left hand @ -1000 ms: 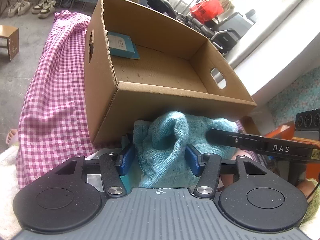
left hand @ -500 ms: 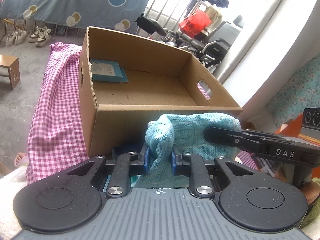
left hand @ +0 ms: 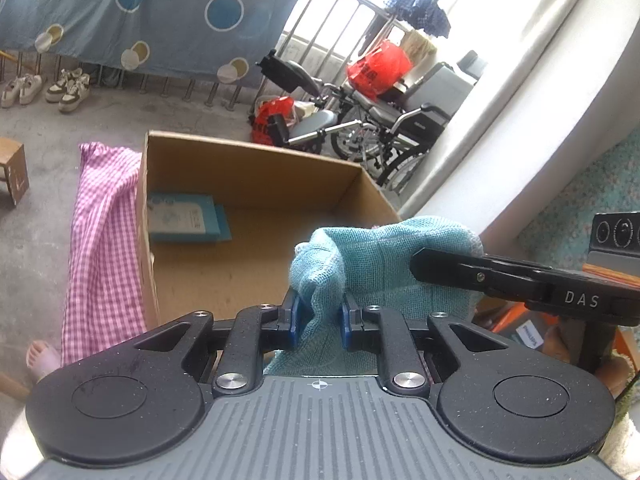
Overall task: Organize soft objects
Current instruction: 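Lift the light-blue towel with the right gripper over the cardboard box, then lower the towel into the cardboard box and open the right gripper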
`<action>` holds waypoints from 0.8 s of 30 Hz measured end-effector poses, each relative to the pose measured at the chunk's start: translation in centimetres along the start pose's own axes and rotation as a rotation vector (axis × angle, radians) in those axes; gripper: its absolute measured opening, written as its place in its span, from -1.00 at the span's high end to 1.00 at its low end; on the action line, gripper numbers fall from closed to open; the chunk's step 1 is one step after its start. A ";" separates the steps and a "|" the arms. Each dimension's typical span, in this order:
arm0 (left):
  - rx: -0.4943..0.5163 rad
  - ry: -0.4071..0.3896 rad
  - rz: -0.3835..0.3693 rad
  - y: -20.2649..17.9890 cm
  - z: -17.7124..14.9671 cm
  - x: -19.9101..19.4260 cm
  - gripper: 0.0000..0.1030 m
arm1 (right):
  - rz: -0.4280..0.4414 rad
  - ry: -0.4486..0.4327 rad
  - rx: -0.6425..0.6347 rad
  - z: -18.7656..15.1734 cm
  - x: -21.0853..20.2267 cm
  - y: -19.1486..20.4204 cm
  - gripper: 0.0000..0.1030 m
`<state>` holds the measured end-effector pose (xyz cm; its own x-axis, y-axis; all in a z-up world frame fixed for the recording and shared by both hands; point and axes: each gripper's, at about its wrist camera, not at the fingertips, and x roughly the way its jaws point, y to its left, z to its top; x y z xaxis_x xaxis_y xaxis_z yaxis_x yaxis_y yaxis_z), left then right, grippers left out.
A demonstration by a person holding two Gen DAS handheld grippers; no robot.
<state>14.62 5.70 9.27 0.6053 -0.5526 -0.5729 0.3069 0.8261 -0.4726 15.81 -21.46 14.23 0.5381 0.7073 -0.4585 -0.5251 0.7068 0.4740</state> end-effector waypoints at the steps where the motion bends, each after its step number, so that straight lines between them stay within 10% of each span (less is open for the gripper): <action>1: 0.006 -0.008 0.000 -0.3 1.2 0.2 0.66 | 0.008 0.003 0.000 1.3 0.2 -0.2 0.78; 11: 0.140 -0.050 0.127 -0.8 8.3 4.3 0.66 | 0.023 -0.023 -0.082 11.5 4.4 -1.5 0.78; 24: 0.129 0.268 0.311 6.4 6.4 15.7 0.66 | 0.004 0.329 0.211 7.0 19.6 -14.0 0.78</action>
<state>30.77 2.98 1.52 0.4764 -0.2704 -0.8366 0.2397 0.9554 -0.1724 38.32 -17.54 3.85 0.2783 0.7013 -0.6563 -0.3615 0.7096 0.6049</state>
